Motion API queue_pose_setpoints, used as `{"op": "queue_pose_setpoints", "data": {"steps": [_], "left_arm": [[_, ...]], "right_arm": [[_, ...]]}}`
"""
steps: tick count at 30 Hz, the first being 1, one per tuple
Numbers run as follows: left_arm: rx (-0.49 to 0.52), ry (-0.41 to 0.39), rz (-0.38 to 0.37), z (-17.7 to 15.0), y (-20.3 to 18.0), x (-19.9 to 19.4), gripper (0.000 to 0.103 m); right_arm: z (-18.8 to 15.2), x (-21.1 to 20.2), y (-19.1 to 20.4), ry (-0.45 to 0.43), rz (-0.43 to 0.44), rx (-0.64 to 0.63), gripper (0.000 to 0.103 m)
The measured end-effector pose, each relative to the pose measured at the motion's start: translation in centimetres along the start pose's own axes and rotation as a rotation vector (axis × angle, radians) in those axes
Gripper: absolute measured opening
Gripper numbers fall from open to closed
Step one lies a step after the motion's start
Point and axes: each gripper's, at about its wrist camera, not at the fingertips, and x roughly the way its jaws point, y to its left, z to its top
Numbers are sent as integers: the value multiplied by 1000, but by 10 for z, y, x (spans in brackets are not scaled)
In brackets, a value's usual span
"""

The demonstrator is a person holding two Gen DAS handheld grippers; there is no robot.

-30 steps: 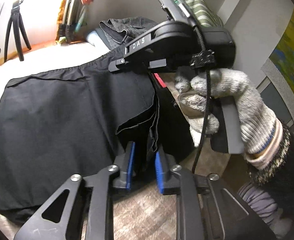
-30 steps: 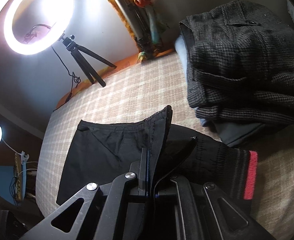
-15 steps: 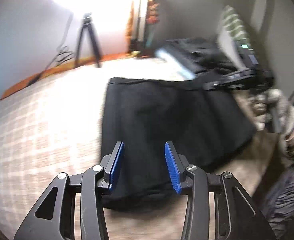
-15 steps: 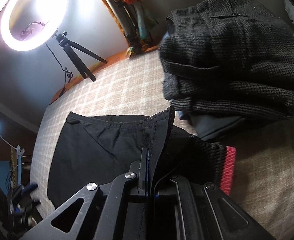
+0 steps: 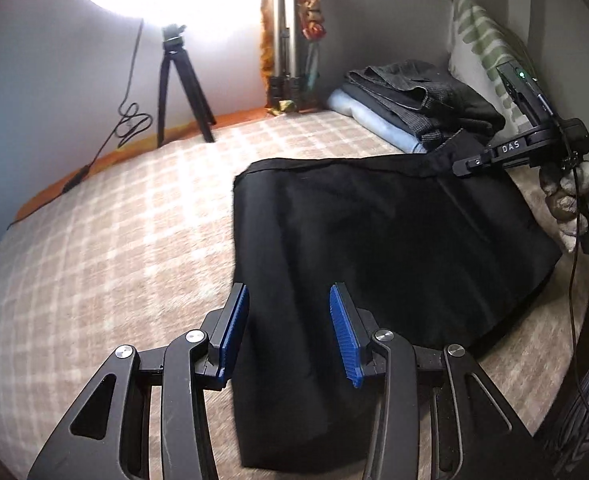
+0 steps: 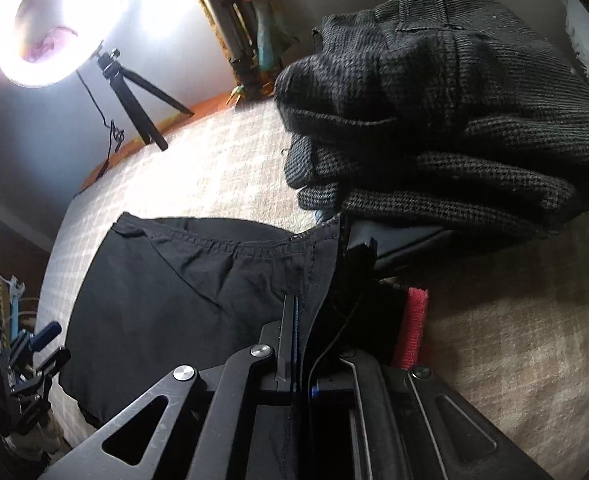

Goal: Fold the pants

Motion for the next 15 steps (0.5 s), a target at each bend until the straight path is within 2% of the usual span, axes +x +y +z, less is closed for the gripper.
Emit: {"op": "queue_pose_setpoints", "data": {"steps": [3,5,7,9,13,15], "left_arm": [[15,31,2,-2,-1,12,30],[-9,60,-10,-4,4,20,29],[-22,80,-9,-8,8,25,29],[-22,89,-1,-12,8,29,29],[-16,95,9,-18,7,32,29],[-24,94,5,-19,6,34,29]], "right_arm": [[0,4,0,11,-4,-3,5],[3,1,0,1,7,1,9],[7,-13,-1,-47,22,8,31],[11,-32,-4,-114,-19,17,41],[16,-62,-15,-208,9,83,42],[17,-70,-9,-240,21,68,42]]}}
